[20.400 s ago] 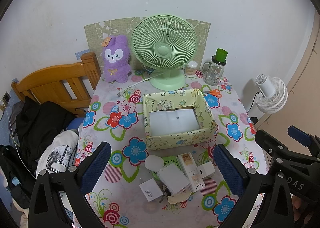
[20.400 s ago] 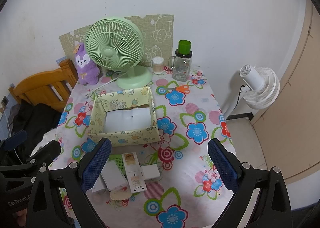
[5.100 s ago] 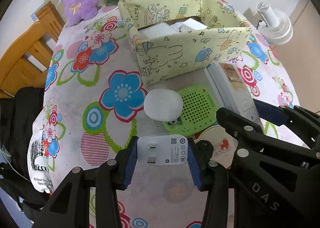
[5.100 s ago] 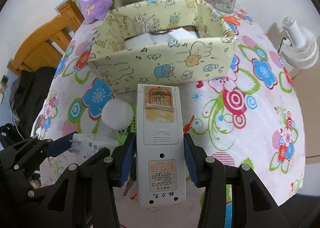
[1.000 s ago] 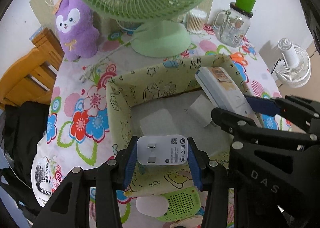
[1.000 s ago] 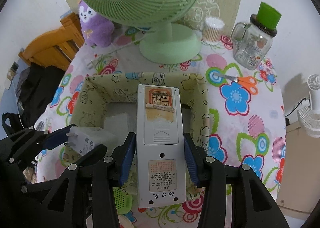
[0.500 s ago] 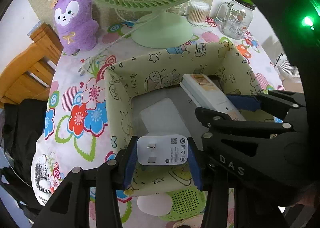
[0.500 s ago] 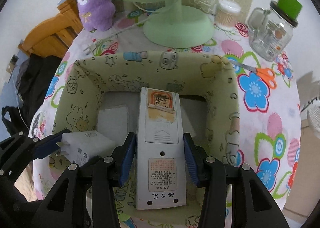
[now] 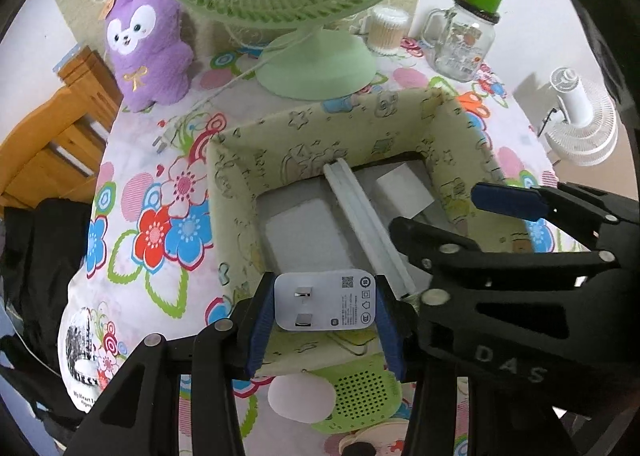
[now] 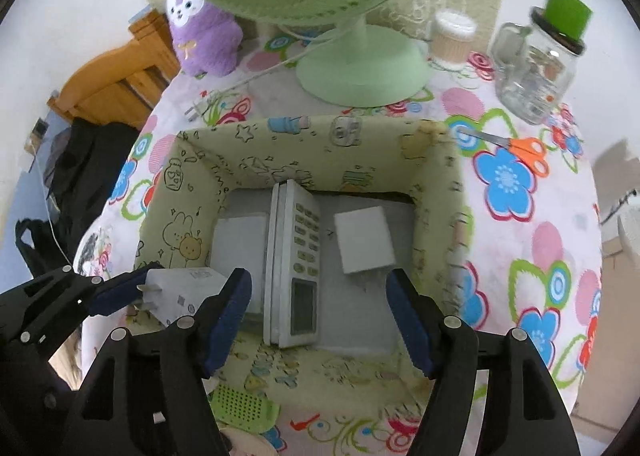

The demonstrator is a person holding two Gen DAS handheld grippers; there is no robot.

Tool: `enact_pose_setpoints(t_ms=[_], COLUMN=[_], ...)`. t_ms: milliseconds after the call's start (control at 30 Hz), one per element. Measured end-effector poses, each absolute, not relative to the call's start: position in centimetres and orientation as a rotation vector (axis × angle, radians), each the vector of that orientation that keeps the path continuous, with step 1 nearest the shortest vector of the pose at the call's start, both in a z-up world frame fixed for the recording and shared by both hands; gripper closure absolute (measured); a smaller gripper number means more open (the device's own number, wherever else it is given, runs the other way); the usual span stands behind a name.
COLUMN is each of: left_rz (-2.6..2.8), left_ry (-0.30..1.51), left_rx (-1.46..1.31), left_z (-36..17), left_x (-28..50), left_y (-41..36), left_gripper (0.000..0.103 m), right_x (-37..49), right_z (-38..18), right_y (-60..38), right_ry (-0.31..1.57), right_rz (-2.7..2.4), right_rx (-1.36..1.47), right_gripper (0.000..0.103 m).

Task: Organize rigid objects
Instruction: 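Lower the charger into the fabric box and open the left tool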

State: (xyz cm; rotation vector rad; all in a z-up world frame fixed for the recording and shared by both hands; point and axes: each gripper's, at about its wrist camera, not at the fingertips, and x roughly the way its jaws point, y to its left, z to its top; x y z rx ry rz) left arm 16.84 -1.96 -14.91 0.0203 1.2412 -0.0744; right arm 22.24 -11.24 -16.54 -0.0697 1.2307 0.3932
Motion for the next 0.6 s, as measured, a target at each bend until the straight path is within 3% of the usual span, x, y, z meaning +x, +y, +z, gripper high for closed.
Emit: enact_pose_setpoints(t_ms=[600], left_rz=[-0.239], left_ry=[1.224], left_rx=[0.082], left_z=[-14.2], left_x=[18.5], left_y=[-7.6], left_gripper=[0.055], right_x=[20.2], right_z=[-13.8], right_y=[-17.5], right_ry=[1.178], right_rz=[0.258], right_rx=[0.044], right_gripper=[0.03])
